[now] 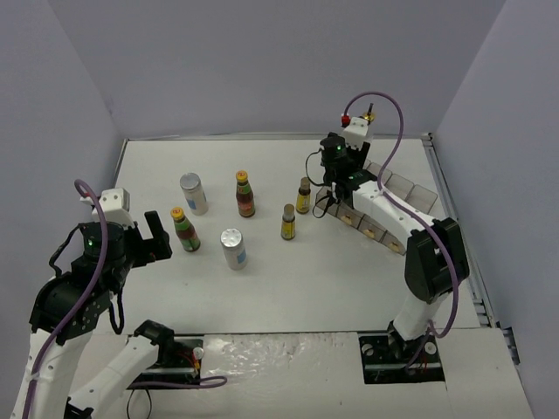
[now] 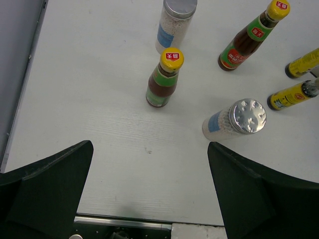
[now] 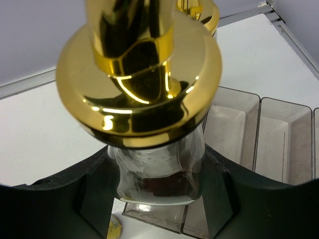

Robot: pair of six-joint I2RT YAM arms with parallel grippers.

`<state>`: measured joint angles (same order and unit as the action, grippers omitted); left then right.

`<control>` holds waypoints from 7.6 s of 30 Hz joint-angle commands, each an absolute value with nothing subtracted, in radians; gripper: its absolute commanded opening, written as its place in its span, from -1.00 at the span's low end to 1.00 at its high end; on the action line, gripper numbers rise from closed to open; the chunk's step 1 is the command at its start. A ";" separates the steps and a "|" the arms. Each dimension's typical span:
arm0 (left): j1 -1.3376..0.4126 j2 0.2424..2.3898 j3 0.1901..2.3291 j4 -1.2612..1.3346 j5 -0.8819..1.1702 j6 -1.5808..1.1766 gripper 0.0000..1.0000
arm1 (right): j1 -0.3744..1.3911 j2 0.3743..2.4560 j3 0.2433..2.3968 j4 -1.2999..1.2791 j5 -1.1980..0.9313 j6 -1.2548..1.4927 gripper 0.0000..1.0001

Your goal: Organize the condiment bottles

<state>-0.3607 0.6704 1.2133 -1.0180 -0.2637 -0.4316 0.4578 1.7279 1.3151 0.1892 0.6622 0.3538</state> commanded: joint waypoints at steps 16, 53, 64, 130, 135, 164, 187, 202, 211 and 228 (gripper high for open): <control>-0.364 0.667 1.226 -1.003 -0.289 -0.436 0.94 | 0.449 1.842 1.356 0.408 0.845 0.415 -0.77; -0.365 0.716 1.215 -0.953 -0.271 -0.435 0.94 | 0.620 1.523 1.356 0.170 -0.157 0.033 0.99; -0.365 0.711 1.189 -0.963 -0.276 -0.462 0.94 | 0.704 1.871 1.575 0.251 -0.240 0.009 0.99; -0.364 0.660 1.173 -0.949 -0.277 -0.423 0.94 | 0.080 1.538 1.305 0.277 0.066 0.094 -1.00; -0.364 0.652 1.172 -0.961 -0.296 -0.426 0.94 | 0.048 1.600 1.287 0.363 0.061 0.099 -1.00; -0.364 0.710 1.132 -0.893 -0.264 -0.462 0.94 | 0.025 1.742 1.147 0.714 0.118 0.070 -0.94; -0.364 0.870 1.091 -0.747 -0.259 -0.505 0.94 | 0.026 1.356 1.118 0.295 0.082 0.181 1.00; -0.230 1.271 1.134 -0.572 -0.255 -0.509 0.86 | 0.037 0.887 0.989 0.074 -0.140 0.246 1.00; -0.228 1.336 1.142 -0.583 -0.252 -0.542 0.59 | 0.057 0.839 0.991 0.032 -0.152 0.241 1.00; -0.230 1.227 1.199 -0.663 -0.203 -0.488 -0.96 | 0.093 0.821 0.971 0.023 -0.167 0.249 1.00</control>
<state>-0.2287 1.3024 1.0782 -0.6698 -0.2109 -0.5202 0.0806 0.8322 0.9648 -0.0352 -0.1474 0.2455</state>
